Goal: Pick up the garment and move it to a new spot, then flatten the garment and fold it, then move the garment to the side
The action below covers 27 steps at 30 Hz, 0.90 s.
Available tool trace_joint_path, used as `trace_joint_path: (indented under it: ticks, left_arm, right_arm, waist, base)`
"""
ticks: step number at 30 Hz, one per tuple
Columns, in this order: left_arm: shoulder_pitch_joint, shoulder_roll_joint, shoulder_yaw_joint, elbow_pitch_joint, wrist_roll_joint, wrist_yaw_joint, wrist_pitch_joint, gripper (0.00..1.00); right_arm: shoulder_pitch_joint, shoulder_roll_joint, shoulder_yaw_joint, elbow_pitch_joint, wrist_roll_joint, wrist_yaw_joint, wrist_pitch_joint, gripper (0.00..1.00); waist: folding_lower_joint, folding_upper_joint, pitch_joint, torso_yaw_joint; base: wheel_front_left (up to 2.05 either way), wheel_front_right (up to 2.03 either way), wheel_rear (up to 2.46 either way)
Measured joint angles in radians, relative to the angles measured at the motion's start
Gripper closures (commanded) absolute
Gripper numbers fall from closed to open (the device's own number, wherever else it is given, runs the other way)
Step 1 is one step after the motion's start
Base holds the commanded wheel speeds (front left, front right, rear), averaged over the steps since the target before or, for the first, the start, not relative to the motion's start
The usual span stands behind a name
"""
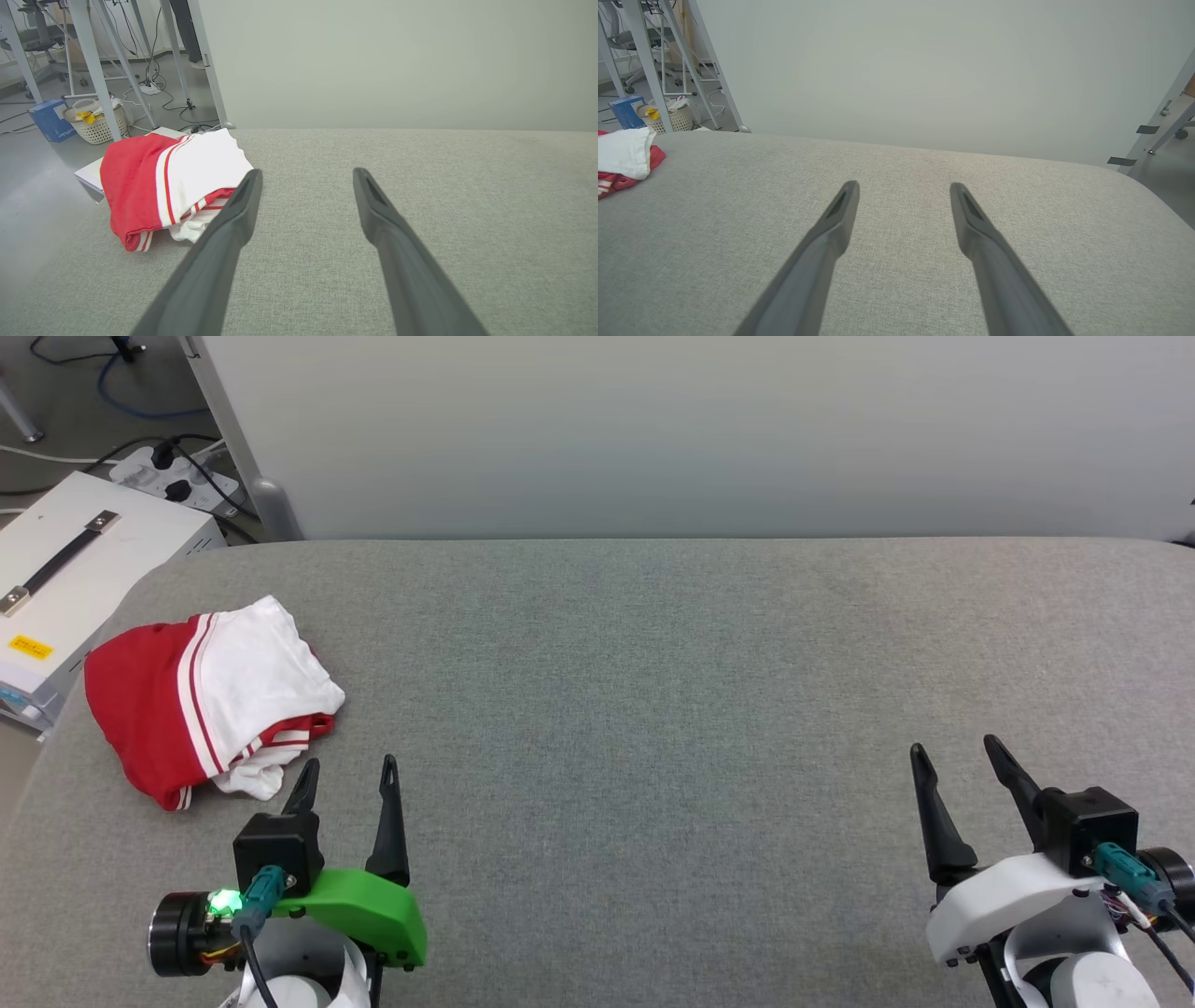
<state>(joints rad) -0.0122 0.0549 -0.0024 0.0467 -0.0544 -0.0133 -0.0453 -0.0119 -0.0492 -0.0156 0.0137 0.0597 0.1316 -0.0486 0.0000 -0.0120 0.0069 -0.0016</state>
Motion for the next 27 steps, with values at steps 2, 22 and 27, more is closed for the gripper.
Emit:
trace_joint_path:
  ticks: [2,22,27]
  left_arm:
    - [0.000,0.000,0.000,0.001,0.000,0.000,-0.007,0.00]
    - [0.000,0.000,-0.003,0.001,-0.043,-0.019,-0.049,0.00]
    - [0.000,0.000,-0.008,0.016,-0.046,-0.024,-0.060,0.00]
  right_arm:
    - [-0.001,0.000,-0.003,0.000,0.012,0.000,-0.004,0.00]
    - [-0.011,0.000,-0.006,-0.006,0.039,0.000,-0.048,0.00]
    - [-0.011,0.000,-0.002,0.007,0.039,0.000,-0.057,0.00]
  waist:
    - [0.0000,0.0000,0.001,0.000]
    - [0.0000,0.0000,0.005,0.000]
    - [0.0000,0.0000,0.004,0.000]
  base:
    - [0.00,0.00,0.00]
    - [0.00,0.00,0.00]
    - [0.00,0.00,0.00]
